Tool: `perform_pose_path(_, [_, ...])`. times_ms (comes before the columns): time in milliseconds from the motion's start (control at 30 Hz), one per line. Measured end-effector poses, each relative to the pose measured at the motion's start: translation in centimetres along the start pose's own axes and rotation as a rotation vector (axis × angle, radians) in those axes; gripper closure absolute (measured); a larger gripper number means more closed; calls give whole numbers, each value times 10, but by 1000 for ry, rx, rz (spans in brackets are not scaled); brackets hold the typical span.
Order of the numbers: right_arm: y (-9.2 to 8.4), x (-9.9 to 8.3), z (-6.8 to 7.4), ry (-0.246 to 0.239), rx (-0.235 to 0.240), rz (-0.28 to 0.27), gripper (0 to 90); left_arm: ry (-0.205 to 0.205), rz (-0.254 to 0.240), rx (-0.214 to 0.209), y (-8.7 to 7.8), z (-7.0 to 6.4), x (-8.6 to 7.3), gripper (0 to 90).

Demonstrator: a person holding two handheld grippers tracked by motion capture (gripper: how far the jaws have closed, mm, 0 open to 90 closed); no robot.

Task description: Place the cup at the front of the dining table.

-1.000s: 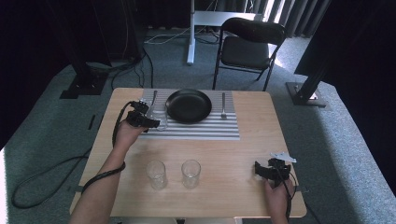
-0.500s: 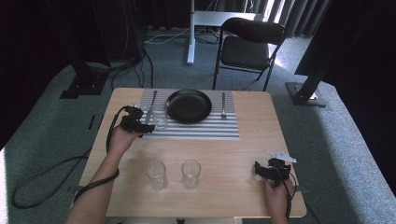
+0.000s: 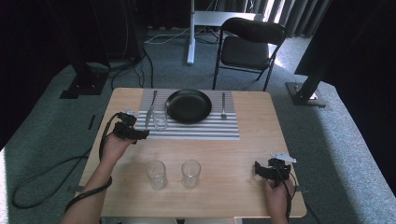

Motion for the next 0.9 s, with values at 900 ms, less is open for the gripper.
perform_pose_path(900, [0,0,0,0,0,0,124,-65,-76,14,-26,6,-58,246])
Point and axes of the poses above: each handheld gripper's, and its own axes: y roughly forward along the jaws, x roughly out of its top, z roughly to its left, the point moved 9 cm from there along y, roughly forward along the jaws, and after that the axes turned 5 degrees about -x, right-handed, at the moved point
